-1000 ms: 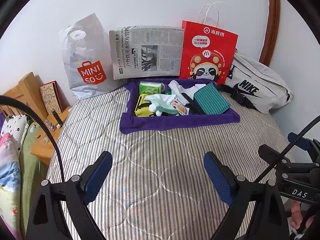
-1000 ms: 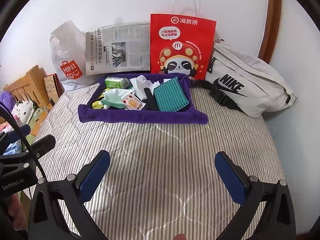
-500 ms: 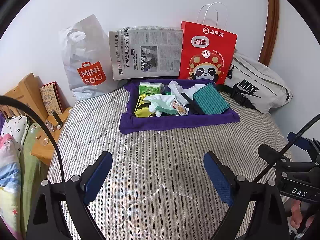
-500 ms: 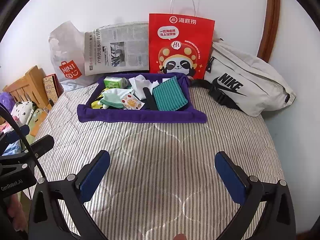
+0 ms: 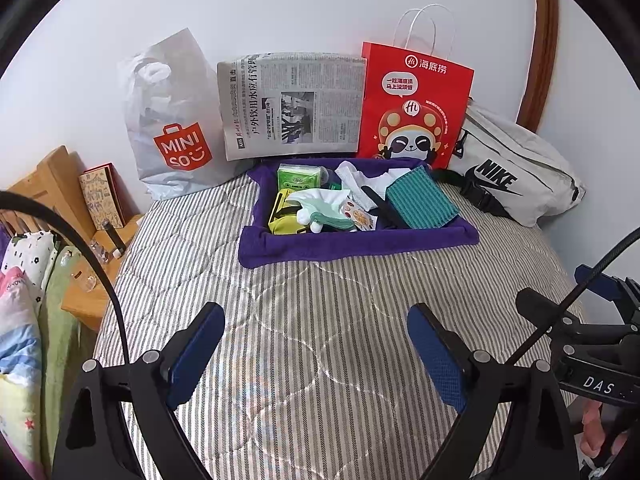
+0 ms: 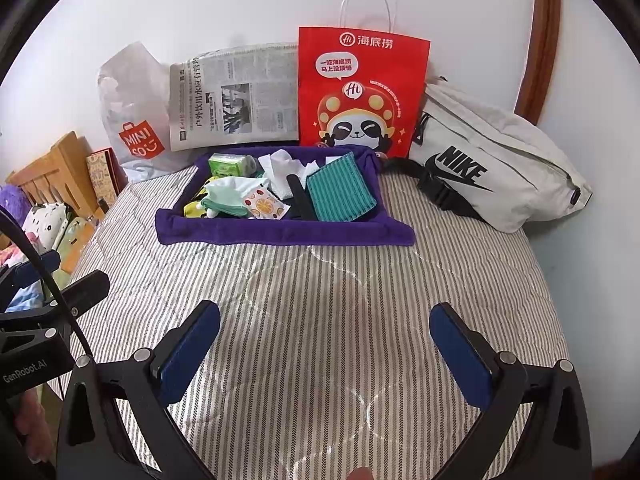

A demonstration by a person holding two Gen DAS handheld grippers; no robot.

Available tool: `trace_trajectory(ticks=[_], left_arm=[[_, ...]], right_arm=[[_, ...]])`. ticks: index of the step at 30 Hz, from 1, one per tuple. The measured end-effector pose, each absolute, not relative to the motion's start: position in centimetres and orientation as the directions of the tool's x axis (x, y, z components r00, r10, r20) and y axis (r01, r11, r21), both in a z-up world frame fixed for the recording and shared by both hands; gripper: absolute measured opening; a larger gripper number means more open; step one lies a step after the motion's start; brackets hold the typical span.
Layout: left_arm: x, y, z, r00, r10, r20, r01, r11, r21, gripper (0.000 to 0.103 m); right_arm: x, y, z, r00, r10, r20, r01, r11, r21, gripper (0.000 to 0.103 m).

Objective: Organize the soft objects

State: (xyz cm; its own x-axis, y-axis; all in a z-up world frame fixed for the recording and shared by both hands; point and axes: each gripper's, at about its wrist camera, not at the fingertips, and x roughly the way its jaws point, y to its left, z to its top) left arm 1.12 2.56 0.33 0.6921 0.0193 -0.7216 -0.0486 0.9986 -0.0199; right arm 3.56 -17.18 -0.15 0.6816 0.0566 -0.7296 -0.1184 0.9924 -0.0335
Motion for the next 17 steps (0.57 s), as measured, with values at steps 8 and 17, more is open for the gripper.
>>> trace_trajectory(ticks=[8,17], left_arm=[[1.11,2.43,0.27,0.693,0.016,-0.721,-0.047,0.999,-0.023,0.093],[1.16,2.6,0.21,0.692,0.02,-0.722,-0.053,0.998,-0.023,0.093]], right_arm=[[3.57,-17.15,-0.2,0.681,0.056,-0.73,-0.118,0.992,-0.034,0.103],[3.57,-16.89,-0.33,0.678,0.056,-0.733,-0.118,0.992,-0.034,0.103]])
